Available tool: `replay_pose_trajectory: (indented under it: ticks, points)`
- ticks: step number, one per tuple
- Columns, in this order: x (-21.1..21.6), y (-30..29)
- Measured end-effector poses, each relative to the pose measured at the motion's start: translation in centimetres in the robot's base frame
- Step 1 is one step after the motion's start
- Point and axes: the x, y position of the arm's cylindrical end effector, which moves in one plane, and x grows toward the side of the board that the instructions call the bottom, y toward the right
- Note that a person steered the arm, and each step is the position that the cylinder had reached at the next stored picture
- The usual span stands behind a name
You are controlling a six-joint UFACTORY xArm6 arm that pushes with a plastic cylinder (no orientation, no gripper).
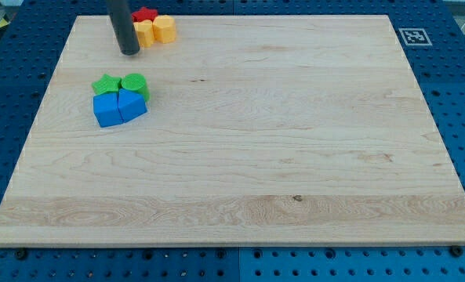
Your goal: Move your arm a bit left
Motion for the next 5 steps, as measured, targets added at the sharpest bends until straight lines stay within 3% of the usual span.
replay_pose_trajectory:
  ticks: [5]
  points:
    - [-0.1,-1.7]
